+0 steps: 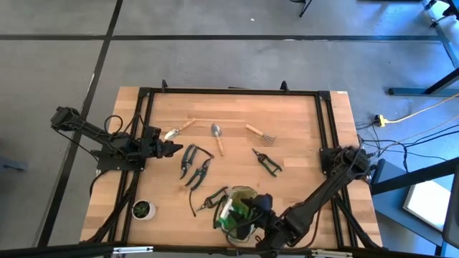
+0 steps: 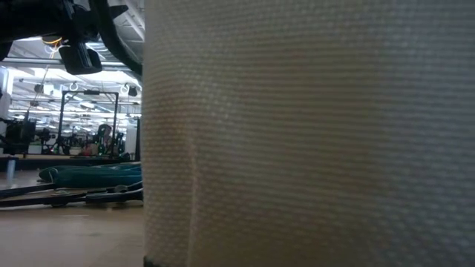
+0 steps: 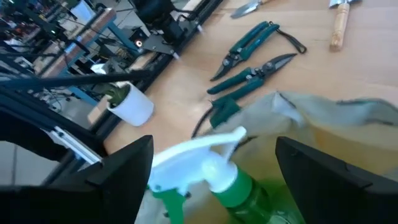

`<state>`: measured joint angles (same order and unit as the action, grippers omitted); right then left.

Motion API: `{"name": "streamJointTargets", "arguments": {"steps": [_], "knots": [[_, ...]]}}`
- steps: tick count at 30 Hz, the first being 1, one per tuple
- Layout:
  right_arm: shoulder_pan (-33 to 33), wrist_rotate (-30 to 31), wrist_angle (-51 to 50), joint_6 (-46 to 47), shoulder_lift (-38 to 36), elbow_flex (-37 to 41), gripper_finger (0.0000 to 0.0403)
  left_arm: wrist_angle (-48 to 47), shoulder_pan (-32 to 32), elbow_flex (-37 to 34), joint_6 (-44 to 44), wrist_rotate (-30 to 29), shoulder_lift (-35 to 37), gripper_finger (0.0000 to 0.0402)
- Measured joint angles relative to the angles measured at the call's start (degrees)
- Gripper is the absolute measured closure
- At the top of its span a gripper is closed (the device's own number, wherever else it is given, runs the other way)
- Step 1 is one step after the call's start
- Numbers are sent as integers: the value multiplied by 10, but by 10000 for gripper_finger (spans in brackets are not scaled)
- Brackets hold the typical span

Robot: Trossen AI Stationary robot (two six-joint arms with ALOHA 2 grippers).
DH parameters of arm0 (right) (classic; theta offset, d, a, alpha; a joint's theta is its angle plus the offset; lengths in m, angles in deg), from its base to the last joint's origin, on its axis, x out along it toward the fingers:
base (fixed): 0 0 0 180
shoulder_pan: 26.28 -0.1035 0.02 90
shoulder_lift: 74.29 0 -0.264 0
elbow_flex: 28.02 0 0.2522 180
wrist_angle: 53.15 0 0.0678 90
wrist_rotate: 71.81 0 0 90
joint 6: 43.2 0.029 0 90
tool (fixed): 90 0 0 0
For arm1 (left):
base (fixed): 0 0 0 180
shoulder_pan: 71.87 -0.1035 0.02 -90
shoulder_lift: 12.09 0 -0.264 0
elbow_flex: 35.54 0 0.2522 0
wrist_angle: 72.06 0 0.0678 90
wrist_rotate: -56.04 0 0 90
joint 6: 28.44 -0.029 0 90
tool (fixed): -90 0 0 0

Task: Pick & Place Garden tools in Gardening bag
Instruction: Put the left green spray bottle into the gardening bag

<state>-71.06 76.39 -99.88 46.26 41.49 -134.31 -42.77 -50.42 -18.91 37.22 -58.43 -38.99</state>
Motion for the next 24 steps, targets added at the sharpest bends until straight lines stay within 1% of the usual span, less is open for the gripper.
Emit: {"name": "streamJointTargets", "arguments": {"steps": [3,7,11,14,16,18,20,22,24], "knots": [[-1,-3,3,-13,-18,0,63,0,0,0,-4,0,0,283],[-1,-21,39,-50,-43,0,63,0,0,0,-4,0,0,284],[6,-76,80,-86,-65,0,63,5,0,0,-1,0,0,283],[14,-110,118,-89,-77,0,63,7,0,1,10,0,0,284],[20,-131,148,-88,-83,0,63,7,-2,1,-2,-5,0,284],[27,-152,172,-80,-89,0,63,6,-6,1,-19,-29,0,283],[36,-176,190,-39,-92,0,63,7,-10,1,-21,-66,1,284],[47,-211,195,-1,-96,0,63,22,-15,1,13,-105,2,284],[58,-253,195,32,-99,0,64,36,-20,1,35,-127,2,283]]}}
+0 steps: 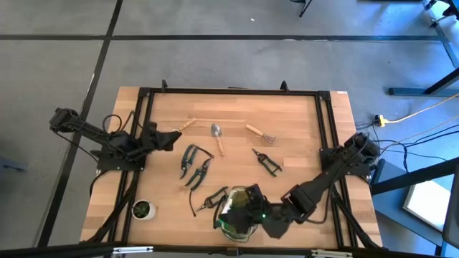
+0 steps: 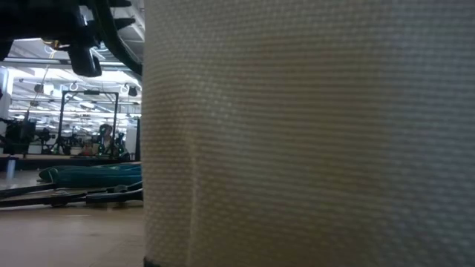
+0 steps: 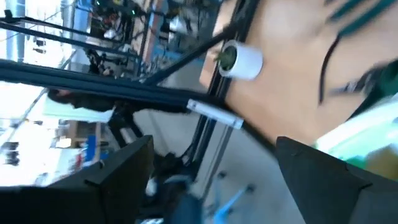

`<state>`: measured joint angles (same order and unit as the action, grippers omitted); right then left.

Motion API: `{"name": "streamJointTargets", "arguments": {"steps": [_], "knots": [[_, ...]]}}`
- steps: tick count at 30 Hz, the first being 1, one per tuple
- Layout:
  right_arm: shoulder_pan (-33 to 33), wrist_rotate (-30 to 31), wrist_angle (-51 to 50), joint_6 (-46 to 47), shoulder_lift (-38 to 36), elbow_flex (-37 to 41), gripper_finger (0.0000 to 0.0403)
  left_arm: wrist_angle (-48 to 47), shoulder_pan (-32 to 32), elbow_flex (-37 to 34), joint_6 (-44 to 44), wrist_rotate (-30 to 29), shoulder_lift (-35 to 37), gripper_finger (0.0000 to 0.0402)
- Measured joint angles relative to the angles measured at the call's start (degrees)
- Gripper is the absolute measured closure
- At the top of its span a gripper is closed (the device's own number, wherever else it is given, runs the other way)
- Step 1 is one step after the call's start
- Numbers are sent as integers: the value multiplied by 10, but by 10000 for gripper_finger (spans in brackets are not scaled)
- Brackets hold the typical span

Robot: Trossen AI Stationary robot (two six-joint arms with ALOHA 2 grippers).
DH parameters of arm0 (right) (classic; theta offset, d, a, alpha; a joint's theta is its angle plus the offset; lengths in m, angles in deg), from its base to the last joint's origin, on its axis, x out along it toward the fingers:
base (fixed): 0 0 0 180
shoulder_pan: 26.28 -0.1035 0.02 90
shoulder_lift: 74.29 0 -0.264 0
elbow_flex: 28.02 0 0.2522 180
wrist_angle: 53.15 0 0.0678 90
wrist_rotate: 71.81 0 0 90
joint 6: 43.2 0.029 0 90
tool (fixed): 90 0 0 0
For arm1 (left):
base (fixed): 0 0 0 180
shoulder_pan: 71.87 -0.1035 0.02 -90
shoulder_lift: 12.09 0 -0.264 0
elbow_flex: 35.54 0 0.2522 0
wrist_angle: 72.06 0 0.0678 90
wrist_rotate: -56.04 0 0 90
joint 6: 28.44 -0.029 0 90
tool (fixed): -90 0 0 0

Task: Pick & Place Garden tools in Gardening bag
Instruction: Put the left green spray bottle into the gardening bag

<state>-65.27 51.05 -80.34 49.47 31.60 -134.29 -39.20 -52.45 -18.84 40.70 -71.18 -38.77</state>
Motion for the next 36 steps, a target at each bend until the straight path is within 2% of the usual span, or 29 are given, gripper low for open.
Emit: {"name": "streamJointTargets", "arguments": {"steps": [2,4,8,11,16,17,22,27,30,36], "knots": [[9,-36,2,24,-1,0,68,9,-7,0,0,-4,-1,283],[16,-61,-13,31,-1,-4,79,20,-11,0,-10,18,0,283],[32,-93,-56,42,-1,-27,129,16,-10,0,-19,75,-1,284],[44,-106,-82,27,0,-50,201,16,0,0,-29,89,-3,283],[60,-111,-85,-3,0,-78,366,15,16,0,-41,88,-10,284],[63,-111,-84,-7,0,-80,383,15,19,0,-44,88,-11,283],[81,-165,-128,26,2,-81,398,14,31,0,-44,123,-20,284],[89,-219,-102,40,26,-81,401,7,56,5,-55,213,-37,287],[90,-226,-50,13,42,-81,401,-11,105,46,-99,260,-67,301],[96,-241,17,-47,47,-81,401,-37,184,163,-260,272,-160,328]]}}
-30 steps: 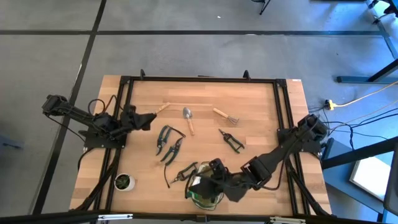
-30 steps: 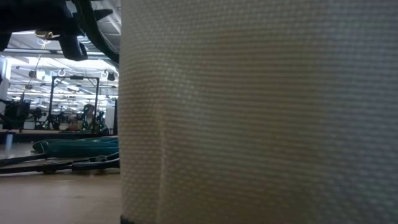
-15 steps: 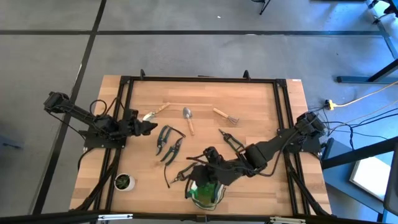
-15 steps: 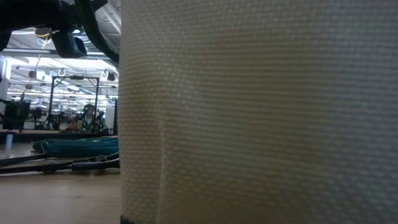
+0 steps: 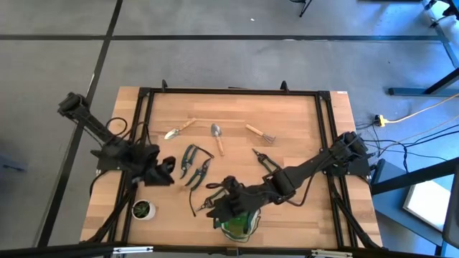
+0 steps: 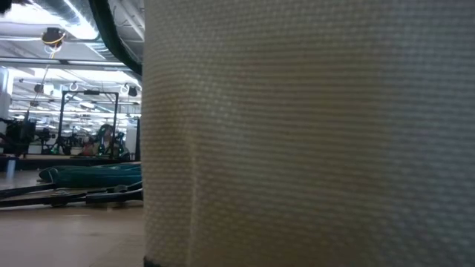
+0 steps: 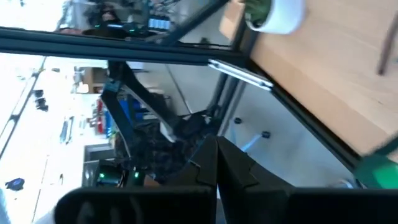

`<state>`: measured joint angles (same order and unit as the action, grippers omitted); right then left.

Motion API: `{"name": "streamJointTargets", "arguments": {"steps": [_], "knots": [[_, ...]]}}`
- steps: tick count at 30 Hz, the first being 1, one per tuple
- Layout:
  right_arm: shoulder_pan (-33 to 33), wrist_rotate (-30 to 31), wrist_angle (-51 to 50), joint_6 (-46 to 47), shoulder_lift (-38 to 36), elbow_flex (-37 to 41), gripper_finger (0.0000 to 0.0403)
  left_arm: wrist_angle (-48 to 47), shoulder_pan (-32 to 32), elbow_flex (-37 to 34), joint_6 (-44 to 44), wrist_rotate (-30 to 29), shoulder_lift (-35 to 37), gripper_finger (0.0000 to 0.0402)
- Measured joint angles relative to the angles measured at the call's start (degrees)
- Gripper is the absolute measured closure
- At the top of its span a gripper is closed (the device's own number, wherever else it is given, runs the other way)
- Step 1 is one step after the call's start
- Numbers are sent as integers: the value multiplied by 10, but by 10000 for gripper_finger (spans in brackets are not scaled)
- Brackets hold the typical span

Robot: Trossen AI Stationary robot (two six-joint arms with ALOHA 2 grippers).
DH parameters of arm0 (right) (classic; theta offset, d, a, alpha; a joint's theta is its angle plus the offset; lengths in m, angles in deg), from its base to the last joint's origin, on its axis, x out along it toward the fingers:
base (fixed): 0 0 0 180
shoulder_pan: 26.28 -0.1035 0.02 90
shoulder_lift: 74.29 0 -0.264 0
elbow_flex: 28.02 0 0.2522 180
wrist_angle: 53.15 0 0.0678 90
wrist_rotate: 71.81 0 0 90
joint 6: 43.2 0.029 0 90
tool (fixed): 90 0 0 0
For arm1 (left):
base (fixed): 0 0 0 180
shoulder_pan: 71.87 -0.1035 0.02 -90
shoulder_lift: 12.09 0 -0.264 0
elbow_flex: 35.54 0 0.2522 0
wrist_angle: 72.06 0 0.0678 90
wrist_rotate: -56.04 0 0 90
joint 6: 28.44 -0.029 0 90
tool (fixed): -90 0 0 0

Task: Pick & Place Garden tools in Gardening bag
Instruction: Put the left green spray bottle into the gardening bag

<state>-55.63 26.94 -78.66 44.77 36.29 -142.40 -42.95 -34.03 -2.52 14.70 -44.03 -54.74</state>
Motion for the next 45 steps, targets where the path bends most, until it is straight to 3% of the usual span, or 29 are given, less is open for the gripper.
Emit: {"name": "streamJointTargets", "arguments": {"steps": [4,8,12,16,20,26,37,45], "knots": [[4,-7,65,-31,0,0,401,3,1,74,-69,-17,-57,334],[22,-81,169,-57,-1,0,401,-4,-6,120,-83,-2,-107,342],[24,-80,190,-74,-2,0,401,-73,10,147,-86,-5,-143,354],[14,-86,76,-35,-2,0,401,-139,39,154,-70,-72,-163,376],[-5,-32,-55,37,-1,0,401,-182,72,155,-47,-163,-167,398],[-23,36,-124,96,18,-36,402,-236,101,155,-14,-260,-167,400],[-12,-1,-379,157,106,-183,402,-301,101,155,11,-265,-167,400],[0,16,-359,164,109,-186,403,-312,101,155,13,-265,-167,400]]}}
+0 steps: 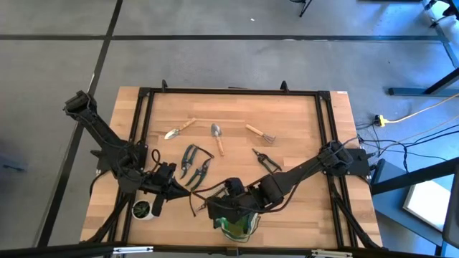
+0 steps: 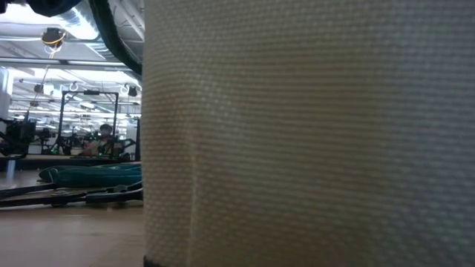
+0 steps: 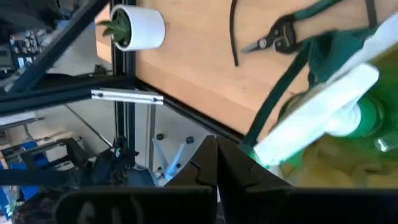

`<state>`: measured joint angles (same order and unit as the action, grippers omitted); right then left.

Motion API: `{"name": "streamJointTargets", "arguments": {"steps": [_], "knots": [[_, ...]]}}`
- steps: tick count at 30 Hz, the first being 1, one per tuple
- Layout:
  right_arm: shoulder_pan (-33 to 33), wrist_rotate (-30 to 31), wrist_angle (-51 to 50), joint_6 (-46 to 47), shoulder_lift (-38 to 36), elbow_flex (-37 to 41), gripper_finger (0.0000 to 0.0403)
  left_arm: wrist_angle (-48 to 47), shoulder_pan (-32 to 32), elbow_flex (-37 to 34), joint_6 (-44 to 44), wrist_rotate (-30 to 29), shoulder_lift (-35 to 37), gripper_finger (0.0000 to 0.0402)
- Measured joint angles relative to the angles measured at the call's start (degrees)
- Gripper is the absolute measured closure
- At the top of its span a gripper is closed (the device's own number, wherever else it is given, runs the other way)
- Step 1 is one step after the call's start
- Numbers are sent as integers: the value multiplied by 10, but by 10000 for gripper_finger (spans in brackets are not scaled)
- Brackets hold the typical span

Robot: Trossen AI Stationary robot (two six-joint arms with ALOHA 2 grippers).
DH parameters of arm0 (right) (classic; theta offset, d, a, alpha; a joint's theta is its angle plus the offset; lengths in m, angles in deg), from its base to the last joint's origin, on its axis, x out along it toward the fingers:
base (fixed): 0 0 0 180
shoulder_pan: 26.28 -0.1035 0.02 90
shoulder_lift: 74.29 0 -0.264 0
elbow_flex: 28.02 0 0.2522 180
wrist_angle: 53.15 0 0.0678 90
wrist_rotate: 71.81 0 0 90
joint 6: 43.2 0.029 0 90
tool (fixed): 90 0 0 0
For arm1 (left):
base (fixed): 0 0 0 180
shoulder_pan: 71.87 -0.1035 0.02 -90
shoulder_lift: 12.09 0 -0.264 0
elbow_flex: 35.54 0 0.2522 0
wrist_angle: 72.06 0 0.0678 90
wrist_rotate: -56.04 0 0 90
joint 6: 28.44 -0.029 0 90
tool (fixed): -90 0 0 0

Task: Pick & Place Garden tools in Gardening bag
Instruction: Put the left green spray bottle into the gardening bag

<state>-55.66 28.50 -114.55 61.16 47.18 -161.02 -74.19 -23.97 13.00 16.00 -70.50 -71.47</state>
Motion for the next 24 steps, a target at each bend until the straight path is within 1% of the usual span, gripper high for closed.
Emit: {"name": "streamJointTargets", "arguments": {"steps": [4,11,24], "knots": [[6,-8,-2,-3,5,-1,403,-2,0,0,0,-1,0,398],[9,-60,2,-2,36,-1,403,-18,0,0,0,0,0,399],[-3,-76,-58,17,42,0,403,-20,0,0,9,3,0,401]]}}
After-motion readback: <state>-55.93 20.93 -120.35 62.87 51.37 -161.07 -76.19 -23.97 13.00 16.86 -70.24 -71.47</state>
